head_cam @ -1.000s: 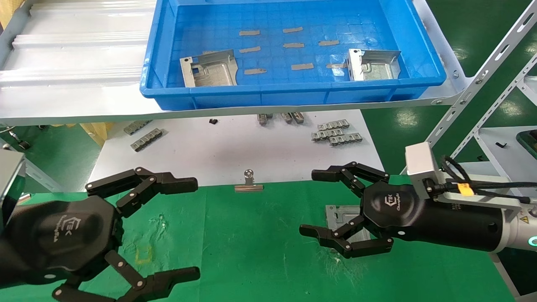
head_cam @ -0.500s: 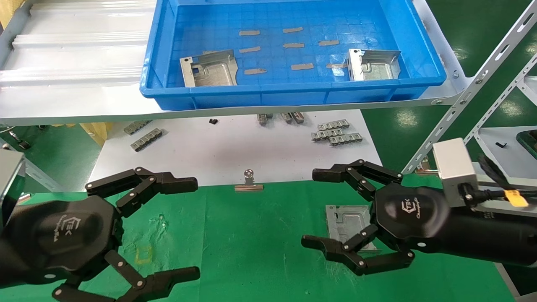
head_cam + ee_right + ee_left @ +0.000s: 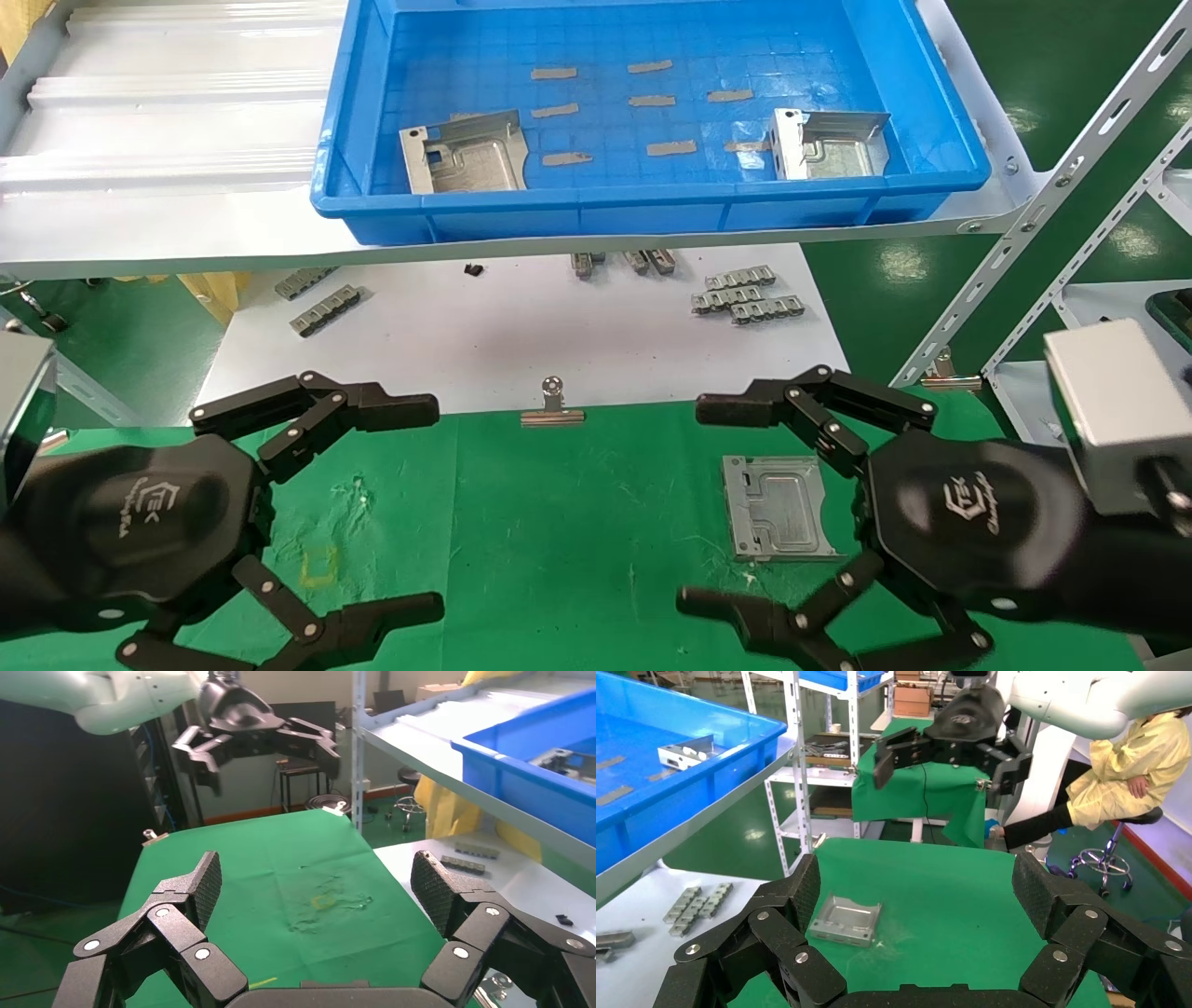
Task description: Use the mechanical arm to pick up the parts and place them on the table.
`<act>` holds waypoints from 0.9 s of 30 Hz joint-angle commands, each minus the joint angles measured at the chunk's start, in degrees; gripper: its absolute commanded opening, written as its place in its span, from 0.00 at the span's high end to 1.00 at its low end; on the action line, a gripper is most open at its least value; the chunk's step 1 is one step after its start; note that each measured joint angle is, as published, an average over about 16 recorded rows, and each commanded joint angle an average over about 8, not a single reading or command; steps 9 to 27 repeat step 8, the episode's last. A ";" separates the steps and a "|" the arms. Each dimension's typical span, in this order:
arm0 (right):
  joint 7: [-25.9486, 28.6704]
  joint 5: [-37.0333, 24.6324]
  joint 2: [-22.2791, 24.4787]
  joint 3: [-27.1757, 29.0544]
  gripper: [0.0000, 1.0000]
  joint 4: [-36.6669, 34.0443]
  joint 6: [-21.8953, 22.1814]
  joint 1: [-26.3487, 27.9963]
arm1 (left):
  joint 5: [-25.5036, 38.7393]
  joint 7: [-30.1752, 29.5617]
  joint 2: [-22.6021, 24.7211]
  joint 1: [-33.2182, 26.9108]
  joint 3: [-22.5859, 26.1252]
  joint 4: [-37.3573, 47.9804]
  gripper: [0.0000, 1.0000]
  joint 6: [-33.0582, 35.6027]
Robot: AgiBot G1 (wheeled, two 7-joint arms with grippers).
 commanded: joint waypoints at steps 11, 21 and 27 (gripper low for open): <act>2.71 -0.01 1.57 3.57 0.00 5.49 0.40 -2.37 | -0.01 0.01 -0.01 0.01 0.00 0.01 0.00 -0.02; 2.71 -0.01 1.57 3.57 0.00 5.49 0.40 -2.37 | -0.01 0.01 -0.01 0.01 0.00 0.01 0.00 -0.02; 2.71 -0.01 1.57 3.57 0.00 5.49 0.40 -2.37 | -0.01 0.01 -0.01 0.01 0.00 0.01 0.00 -0.02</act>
